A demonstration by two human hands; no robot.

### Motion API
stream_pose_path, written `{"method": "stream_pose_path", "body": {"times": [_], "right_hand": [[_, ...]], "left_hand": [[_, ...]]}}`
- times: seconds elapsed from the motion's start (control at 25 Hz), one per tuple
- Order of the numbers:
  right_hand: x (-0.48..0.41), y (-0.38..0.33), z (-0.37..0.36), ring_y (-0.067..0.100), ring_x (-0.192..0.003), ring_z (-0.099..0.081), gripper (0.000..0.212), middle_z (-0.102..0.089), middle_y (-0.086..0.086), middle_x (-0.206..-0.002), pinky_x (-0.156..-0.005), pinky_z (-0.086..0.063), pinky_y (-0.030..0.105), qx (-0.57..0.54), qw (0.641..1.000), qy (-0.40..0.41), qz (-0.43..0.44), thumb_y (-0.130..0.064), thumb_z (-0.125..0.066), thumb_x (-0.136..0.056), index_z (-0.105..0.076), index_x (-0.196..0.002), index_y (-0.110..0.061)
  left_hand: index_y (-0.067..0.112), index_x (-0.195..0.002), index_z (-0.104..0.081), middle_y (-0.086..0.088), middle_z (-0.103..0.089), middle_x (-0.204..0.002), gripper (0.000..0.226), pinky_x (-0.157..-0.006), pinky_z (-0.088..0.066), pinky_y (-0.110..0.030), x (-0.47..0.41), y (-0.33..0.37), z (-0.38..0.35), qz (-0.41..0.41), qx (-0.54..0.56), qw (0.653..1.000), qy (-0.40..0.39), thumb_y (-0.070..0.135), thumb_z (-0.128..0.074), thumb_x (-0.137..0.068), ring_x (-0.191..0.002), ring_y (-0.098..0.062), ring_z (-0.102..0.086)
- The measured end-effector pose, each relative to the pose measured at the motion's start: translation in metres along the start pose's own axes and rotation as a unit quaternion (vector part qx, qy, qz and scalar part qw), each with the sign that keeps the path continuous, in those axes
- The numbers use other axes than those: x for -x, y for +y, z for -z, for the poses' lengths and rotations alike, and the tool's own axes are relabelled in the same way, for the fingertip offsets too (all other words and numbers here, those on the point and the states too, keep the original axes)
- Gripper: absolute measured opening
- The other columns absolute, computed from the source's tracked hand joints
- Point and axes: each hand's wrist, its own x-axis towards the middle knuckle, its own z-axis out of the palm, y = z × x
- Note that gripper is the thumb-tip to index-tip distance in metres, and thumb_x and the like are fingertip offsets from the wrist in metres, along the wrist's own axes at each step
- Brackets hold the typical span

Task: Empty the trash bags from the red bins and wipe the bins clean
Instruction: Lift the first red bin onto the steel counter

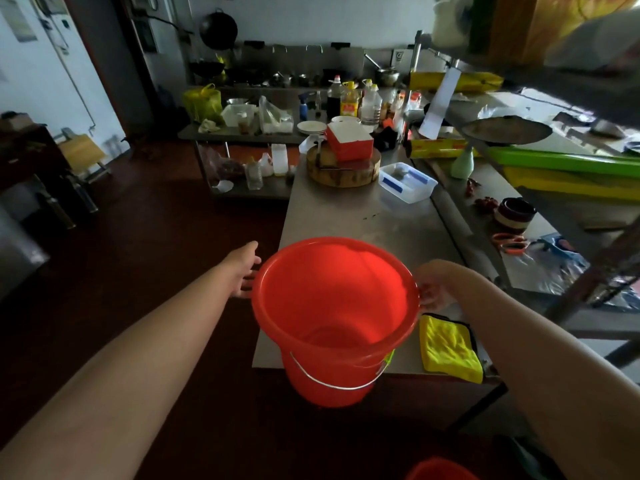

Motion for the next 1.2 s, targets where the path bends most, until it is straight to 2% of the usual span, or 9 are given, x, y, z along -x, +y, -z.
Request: {"method": "stream_pose_path", "body": {"times": [0.12, 0.24, 0.44, 0.56, 0.68, 0.8, 0.88, 1.0, 1.2], "right_hand": [[-0.032, -0.015, 0.001, 0.03, -0.076, -0.054, 0.003, -0.049, 0.017, -0.094, -0.087, -0.052, 0.052, -0.014, 1.0, -0.011, -0.006, 0.001, -0.054, -0.094, -0.057, -0.094, 0.001], [-0.057, -0.019, -0.002, 0.037, -0.091, -0.056, 0.012, -0.051, 0.021, -0.107, -0.1, -0.046, 0.061, -0.027, 0.998, -0.034, -0.047, 0.002, -0.052, -0.095, -0.059, -0.104, 0.005], [-0.075, -0.021, -0.017, 0.048, -0.102, -0.056, 0.034, -0.049, 0.029, -0.119, -0.069, -0.058, 0.063, -0.05, 0.99, -0.063, -0.113, -0.012, -0.051, -0.103, -0.05, -0.133, 0.004], [-0.075, -0.015, -0.024, 0.051, -0.1, -0.057, 0.035, -0.05, 0.031, -0.12, -0.066, -0.054, 0.065, -0.078, 0.987, -0.067, -0.123, -0.017, -0.048, -0.105, -0.048, -0.135, 0.001], [-0.071, -0.012, -0.032, 0.049, -0.106, -0.057, 0.046, -0.045, 0.032, -0.141, -0.078, -0.057, 0.061, -0.1, 0.985, -0.059, -0.13, -0.034, -0.049, -0.106, -0.045, -0.141, -0.005], [-0.066, -0.016, -0.031, 0.04, -0.116, -0.054, 0.05, -0.05, 0.026, -0.134, -0.101, -0.043, 0.058, -0.098, 0.992, -0.022, -0.077, -0.05, -0.042, -0.105, -0.051, -0.132, -0.01], [-0.064, -0.019, -0.028, 0.037, -0.114, -0.054, 0.048, -0.053, 0.023, -0.123, -0.109, -0.039, 0.055, -0.153, 0.988, 0.017, -0.028, -0.051, -0.041, -0.105, -0.053, -0.126, -0.01], [-0.065, -0.024, -0.024, 0.04, -0.122, -0.055, 0.049, -0.055, 0.022, -0.128, -0.11, -0.04, 0.054, -0.219, 0.974, 0.049, 0.031, -0.05, -0.044, -0.104, -0.052, -0.131, -0.01], [-0.072, -0.034, -0.015, 0.039, -0.116, -0.057, 0.056, -0.056, 0.023, -0.127, -0.103, -0.043, 0.053, -0.243, 0.968, 0.022, 0.051, -0.049, -0.041, -0.105, -0.044, -0.145, -0.009]], "left_hand": [[0.017, -0.131, -0.055, -0.012, -0.059, -0.119, 0.054, -0.093, -0.049, -0.049, -0.032, 0.011, -0.009, 0.0, 0.002, 1.0, -0.007, 0.057, -0.034, -0.102, -0.098, -0.027, -0.058], [0.016, -0.135, -0.054, -0.011, -0.058, -0.117, 0.055, -0.091, -0.047, -0.048, -0.067, 0.03, -0.011, -0.007, -0.011, 1.0, -0.021, 0.056, -0.033, -0.103, -0.099, -0.026, -0.057], [0.018, -0.133, -0.056, -0.011, -0.059, -0.127, 0.055, -0.091, -0.045, -0.047, -0.127, 0.059, -0.02, -0.029, -0.066, 0.995, -0.066, 0.057, -0.034, -0.102, -0.111, -0.028, -0.056], [0.016, -0.125, -0.061, -0.005, -0.061, -0.1, 0.053, -0.073, -0.042, -0.038, -0.153, 0.069, -0.03, -0.053, -0.082, 0.992, -0.073, 0.057, -0.037, -0.101, -0.088, -0.021, -0.057], [0.017, -0.122, -0.062, -0.005, -0.062, -0.101, 0.051, -0.063, -0.038, -0.034, -0.17, 0.073, -0.034, -0.079, -0.109, 0.986, -0.096, 0.056, -0.038, -0.102, -0.084, -0.019, -0.057], [0.018, -0.13, -0.059, -0.001, -0.061, -0.101, 0.051, -0.071, -0.041, -0.036, -0.169, 0.072, -0.027, -0.08, -0.119, 0.983, -0.115, 0.055, -0.037, -0.103, -0.085, -0.017, -0.056], [0.019, -0.138, -0.054, -0.005, -0.06, -0.118, 0.054, -0.089, -0.041, -0.043, -0.163, 0.071, -0.018, -0.062, -0.116, 0.984, -0.123, 0.055, -0.034, -0.103, -0.099, -0.022, -0.057], [0.022, -0.148, -0.043, -0.015, -0.043, -0.151, 0.059, -0.11, -0.031, -0.06, -0.148, 0.06, 0.008, -0.001, -0.104, 0.986, -0.127, 0.058, -0.034, -0.102, -0.135, -0.036, -0.044], [0.023, -0.156, -0.026, -0.026, -0.044, -0.146, 0.068, -0.106, -0.031, -0.073, -0.116, 0.021, 0.031, 0.083, 0.007, 0.984, -0.156, 0.06, -0.039, -0.1, -0.129, -0.05, -0.048]]}}
